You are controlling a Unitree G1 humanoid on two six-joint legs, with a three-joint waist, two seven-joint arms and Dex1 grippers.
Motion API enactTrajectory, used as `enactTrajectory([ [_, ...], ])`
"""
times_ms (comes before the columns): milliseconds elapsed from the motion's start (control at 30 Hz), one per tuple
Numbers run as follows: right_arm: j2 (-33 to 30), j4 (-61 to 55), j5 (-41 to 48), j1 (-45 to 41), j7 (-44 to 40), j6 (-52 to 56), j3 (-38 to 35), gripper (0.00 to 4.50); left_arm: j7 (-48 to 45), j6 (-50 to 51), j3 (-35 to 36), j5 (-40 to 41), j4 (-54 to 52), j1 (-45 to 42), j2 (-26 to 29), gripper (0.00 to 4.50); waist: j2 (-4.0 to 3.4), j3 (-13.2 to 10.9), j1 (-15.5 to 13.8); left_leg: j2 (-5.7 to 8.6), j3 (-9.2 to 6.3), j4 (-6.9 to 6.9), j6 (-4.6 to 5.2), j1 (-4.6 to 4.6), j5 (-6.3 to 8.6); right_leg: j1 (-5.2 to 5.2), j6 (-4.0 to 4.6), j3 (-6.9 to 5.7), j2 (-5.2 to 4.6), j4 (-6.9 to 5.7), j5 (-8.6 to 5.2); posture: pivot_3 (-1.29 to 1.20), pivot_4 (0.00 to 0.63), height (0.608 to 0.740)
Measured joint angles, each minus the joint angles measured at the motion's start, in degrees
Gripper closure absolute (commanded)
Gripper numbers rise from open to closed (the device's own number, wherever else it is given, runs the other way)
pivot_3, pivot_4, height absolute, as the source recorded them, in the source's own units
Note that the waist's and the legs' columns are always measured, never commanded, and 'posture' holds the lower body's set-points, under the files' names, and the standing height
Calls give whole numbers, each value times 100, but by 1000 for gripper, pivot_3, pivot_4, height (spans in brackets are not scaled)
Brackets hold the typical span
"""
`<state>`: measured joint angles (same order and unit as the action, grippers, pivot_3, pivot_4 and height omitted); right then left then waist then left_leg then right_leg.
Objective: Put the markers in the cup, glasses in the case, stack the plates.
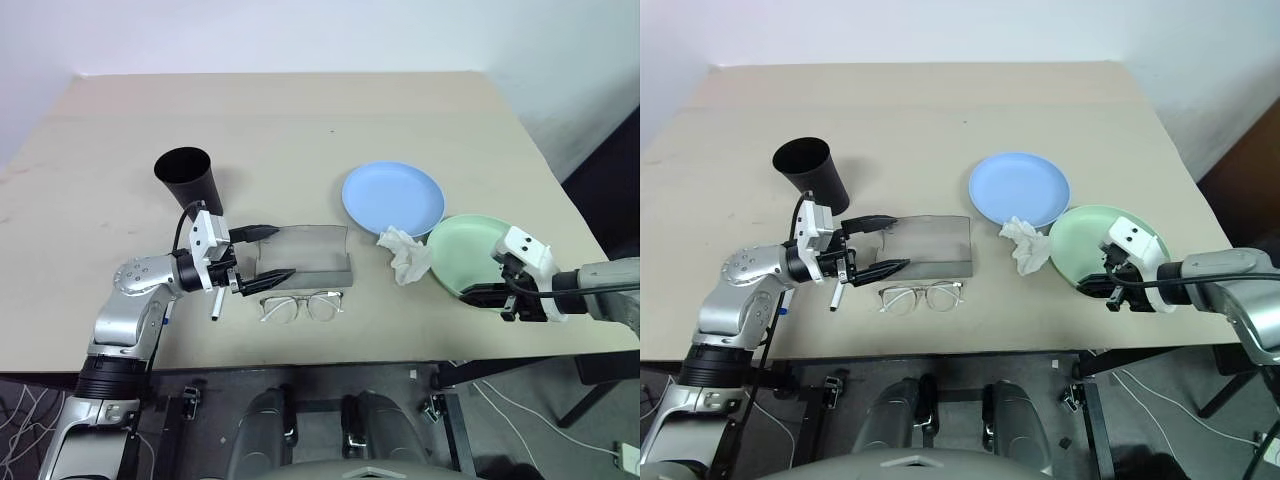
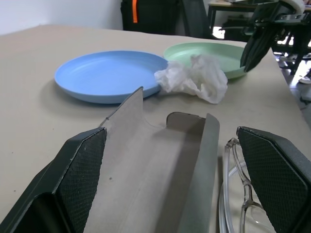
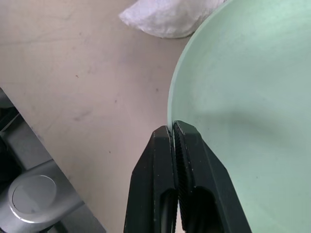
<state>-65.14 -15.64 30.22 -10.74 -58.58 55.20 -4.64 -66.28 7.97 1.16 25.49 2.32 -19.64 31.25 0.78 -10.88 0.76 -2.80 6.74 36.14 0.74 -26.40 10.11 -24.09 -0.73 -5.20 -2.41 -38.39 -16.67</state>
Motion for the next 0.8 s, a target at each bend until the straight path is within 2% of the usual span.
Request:
enactTrajectory([
  [300,-398,21,-7,19,146,49,-1045,4486,-103,-16,-8,2,291,-330,-34,0,-2,-1,-7,2,1,-6,1,-6,0,-5,0,0,-3,6,0,0,150,715],
  [400,-453,95,-13,-270,185,13,-1172,4486,-124,-34,-3,4,377,-346,-28,0,-5,-3,3,2,4,-6,2,-8,0,-10,-2,0,-3,6,1,0,150,715],
  [467,-445,217,-13,-806,263,-84,-1149,4486,-123,-32,11,10,382,-345,-17,0,-12,-5,23,2,8,-4,2,-9,0,-14,-2,1,-3,4,1,0,150,715],
  [600,5,371,-80,-1918,437,-574,-820,4486,-100,7,60,38,319,-284,29,0,-11,-3,28,0,8,-5,2,-7,0,-11,-1,1,-1,4,1,0,150,715],
  [800,1188,1258,-642,-2783,144,-1846,528,4486,80,81,229,132,-85,95,118,0,-13,-4,9,1,18,-4,32,-15,-13,-17,-22,2,-2,2,13,0,150,715],
])
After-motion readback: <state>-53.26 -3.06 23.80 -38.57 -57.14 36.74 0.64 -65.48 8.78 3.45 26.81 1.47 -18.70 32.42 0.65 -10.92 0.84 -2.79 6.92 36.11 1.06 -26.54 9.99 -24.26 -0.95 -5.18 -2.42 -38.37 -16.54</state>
